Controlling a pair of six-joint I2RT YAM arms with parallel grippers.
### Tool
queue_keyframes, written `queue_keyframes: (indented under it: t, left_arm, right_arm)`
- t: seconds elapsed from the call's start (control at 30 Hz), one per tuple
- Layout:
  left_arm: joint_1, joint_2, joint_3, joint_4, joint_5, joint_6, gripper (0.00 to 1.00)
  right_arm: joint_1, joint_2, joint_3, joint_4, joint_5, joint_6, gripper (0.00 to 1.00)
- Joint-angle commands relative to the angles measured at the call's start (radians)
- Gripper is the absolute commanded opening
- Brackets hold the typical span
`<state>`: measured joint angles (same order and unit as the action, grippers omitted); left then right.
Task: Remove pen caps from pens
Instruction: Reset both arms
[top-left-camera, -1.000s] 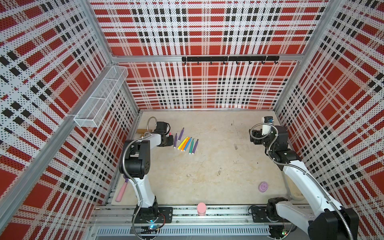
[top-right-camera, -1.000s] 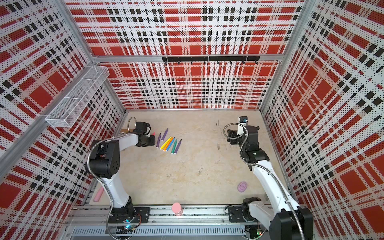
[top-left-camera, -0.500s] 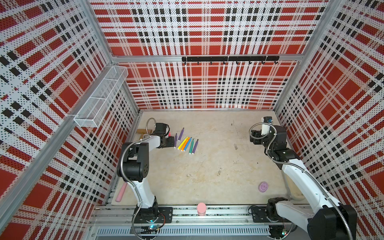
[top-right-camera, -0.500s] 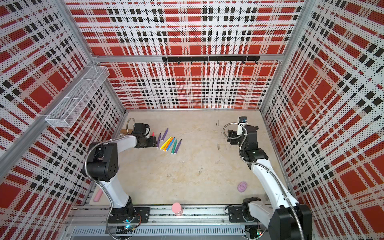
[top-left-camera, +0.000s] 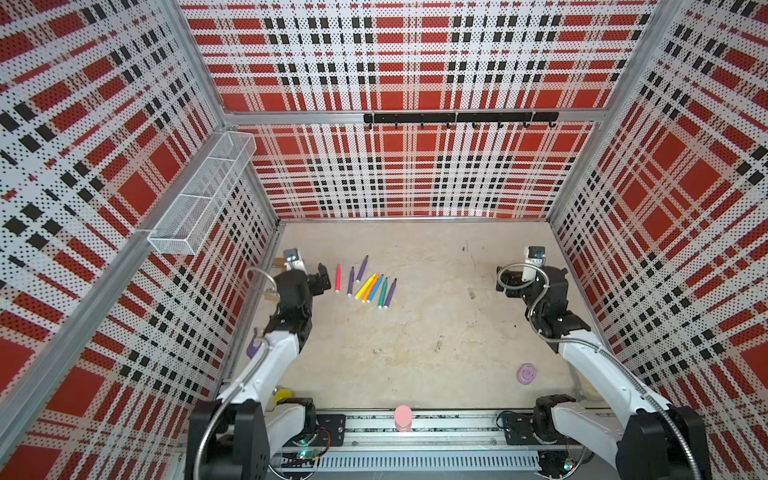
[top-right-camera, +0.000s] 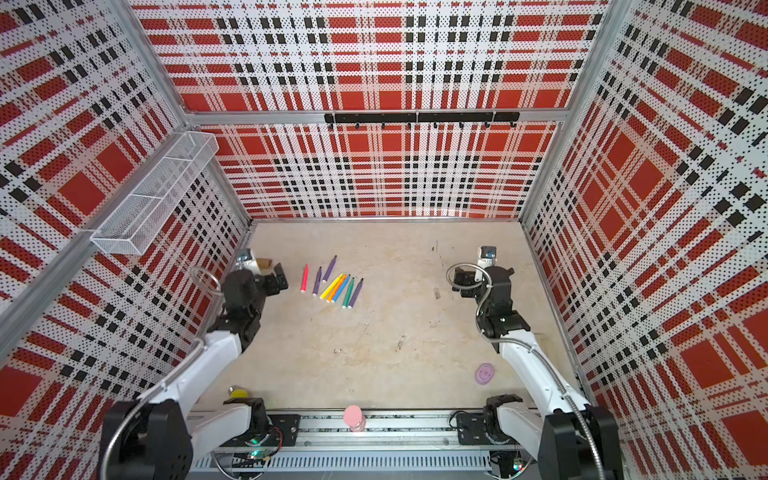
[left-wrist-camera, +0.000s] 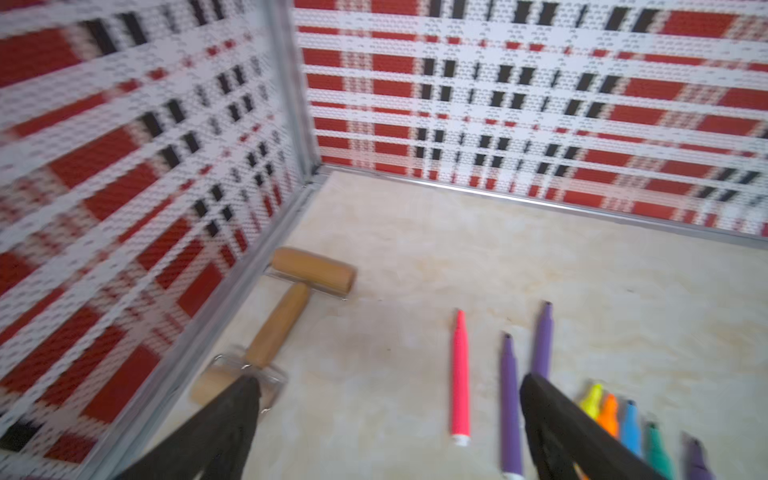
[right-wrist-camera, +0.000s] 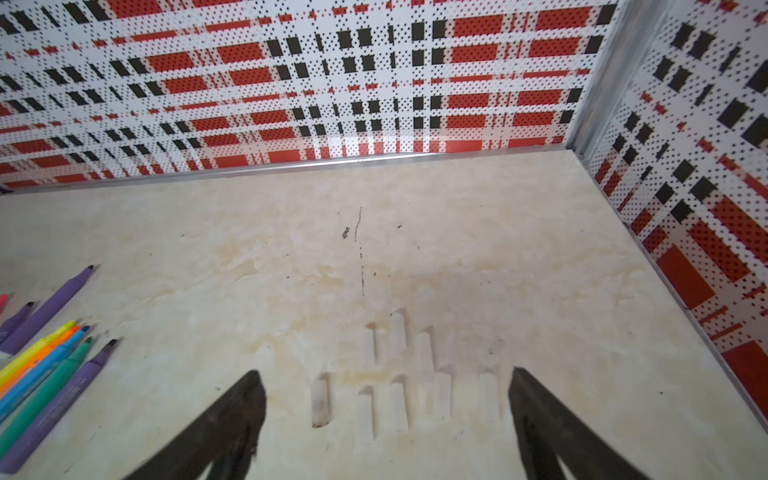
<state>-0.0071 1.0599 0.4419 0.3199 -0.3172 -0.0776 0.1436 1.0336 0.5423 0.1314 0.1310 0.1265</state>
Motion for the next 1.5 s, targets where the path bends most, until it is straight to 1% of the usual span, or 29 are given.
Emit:
queue_keyframes:
  t: [0.0, 0.03, 0.07, 0.1, 0.17, 0.23, 0.3, 0.33, 0.4, 0.43, 0.5, 0.53, 0.57, 0.6, 0.63, 0.67, 0.7, 0.73, 0.8, 0.83, 0.87, 0.9, 0.97, 1.03, 1.1, 1.13, 1.23, 1.3, 1.47]
  left_arm:
    - [0.019, -0.064, -0.171, 0.31, -0.162, 0.077, 0.99]
    - [0.02, -0.09, -0.206, 0.352, -0.143, 0.07, 0.99]
    - [0.025, -0.109, -0.235, 0.385, -0.086, 0.061, 0.99]
    - [0.036, -0.11, -0.273, 0.469, -0.037, 0.046, 0.99]
    - [0.06, -0.072, -0.328, 0.614, 0.054, 0.011, 0.99]
    - [0.08, -0.011, -0.325, 0.633, 0.122, -0.019, 0.99]
    - [0.082, 0.064, -0.312, 0.67, 0.179, -0.032, 0.99]
    - [0.081, 0.122, -0.309, 0.725, 0.225, -0.024, 1.0]
    - [0.074, 0.245, -0.32, 0.877, 0.272, -0.011, 0.99]
    - [0.066, 0.321, -0.333, 0.99, 0.291, 0.005, 1.0]
    - [0.051, 0.461, -0.331, 1.157, 0.291, 0.02, 0.99]
    - [0.049, 0.527, -0.311, 1.183, 0.308, 0.026, 0.99]
    - [0.043, 0.566, -0.29, 1.204, 0.313, 0.041, 0.99]
    - [0.039, 0.534, -0.274, 1.112, 0.307, 0.043, 1.0]
    - [0.038, 0.483, -0.242, 0.959, 0.284, 0.044, 1.0]
    - [0.037, 0.466, -0.21, 0.876, 0.283, 0.043, 1.0]
    - [0.039, 0.473, -0.189, 0.852, 0.295, 0.045, 0.99]
    - [0.04, 0.49, -0.184, 0.883, 0.309, 0.043, 0.99]
    - [0.039, 0.506, -0.192, 0.924, 0.296, 0.033, 0.99]
    - [0.043, 0.511, -0.183, 0.915, 0.276, 0.024, 0.99]
    - [0.046, 0.514, -0.169, 0.891, 0.272, 0.018, 0.99]
    - [0.042, 0.51, -0.165, 0.88, 0.265, 0.019, 0.99]
    - [0.036, 0.514, -0.16, 0.874, 0.253, 0.026, 1.0]
    - [0.036, 0.512, -0.16, 0.871, 0.252, 0.024, 0.99]
    - [0.034, 0.511, -0.161, 0.872, 0.253, 0.024, 0.99]
    - [0.034, 0.509, -0.161, 0.873, 0.25, 0.025, 0.99]
    - [0.031, 0.51, -0.163, 0.874, 0.246, 0.026, 0.99]
    - [0.03, 0.509, -0.163, 0.874, 0.244, 0.027, 0.99]
    - [0.028, 0.511, -0.161, 0.874, 0.24, 0.03, 1.0]
  right_arm:
    - [0.002, -0.098, -0.132, 0.352, 0.081, 0.002, 1.0]
    - [0.002, -0.114, -0.186, 0.441, 0.098, -0.02, 1.0]
    - [0.002, -0.121, -0.226, 0.507, 0.105, -0.041, 1.0]
    - [0.002, -0.122, -0.267, 0.568, 0.125, -0.071, 1.0]
    - [0.002, -0.112, -0.335, 0.669, 0.147, -0.13, 1.0]
    - [0.001, -0.087, -0.374, 0.724, 0.175, -0.17, 1.0]
    - [0.001, -0.05, -0.382, 0.729, 0.193, -0.201, 1.0]
    - [-0.003, -0.007, -0.388, 0.771, 0.201, -0.23, 1.0]
    - [-0.011, 0.107, -0.407, 0.898, 0.193, -0.284, 1.0]
    - [-0.016, 0.179, -0.418, 0.981, 0.182, -0.293, 1.0]
    - [-0.029, 0.304, -0.419, 1.138, 0.141, -0.31, 1.0]
    - [-0.028, 0.309, -0.37, 1.035, 0.145, -0.298, 1.0]
    - [-0.046, 0.292, -0.319, 0.891, 0.116, -0.277, 1.0]
    - [-0.085, 0.308, -0.294, 0.872, 0.01, -0.262, 1.0]
    - [-0.118, 0.336, -0.275, 0.877, -0.029, -0.23, 1.0]
    - [-0.133, 0.343, -0.259, 0.849, -0.019, -0.191, 1.0]
    - [-0.147, 0.349, -0.262, 0.871, -0.041, -0.16, 1.0]
    - [-0.164, 0.385, -0.309, 1.008, -0.085, -0.14, 1.0]
    - [-0.177, 0.54, -0.372, 1.31, -0.115, -0.135, 1.0]
    - [-0.177, 0.559, -0.37, 1.327, -0.122, -0.13, 1.0]
    - [-0.177, 0.499, -0.345, 1.165, -0.104, -0.129, 1.0]
    - [-0.177, 0.483, -0.318, 1.087, -0.077, -0.123, 1.0]
    - [-0.177, 0.533, -0.311, 1.161, -0.054, -0.117, 1.0]
    - [-0.177, 0.503, -0.296, 1.079, -0.038, -0.109, 1.0]
    - [-0.177, 0.529, -0.295, 1.125, -0.051, -0.117, 1.0]
    - [-0.177, 0.513, -0.288, 1.083, -0.061, -0.117, 1.0]
    - [-0.176, 0.522, -0.291, 1.106, -0.065, -0.122, 1.0]
    - [-0.174, 0.526, -0.273, 1.071, -0.11, -0.143, 1.0]
    - [-0.16, 0.525, -0.268, 1.06, -0.096, -0.159, 1.0]
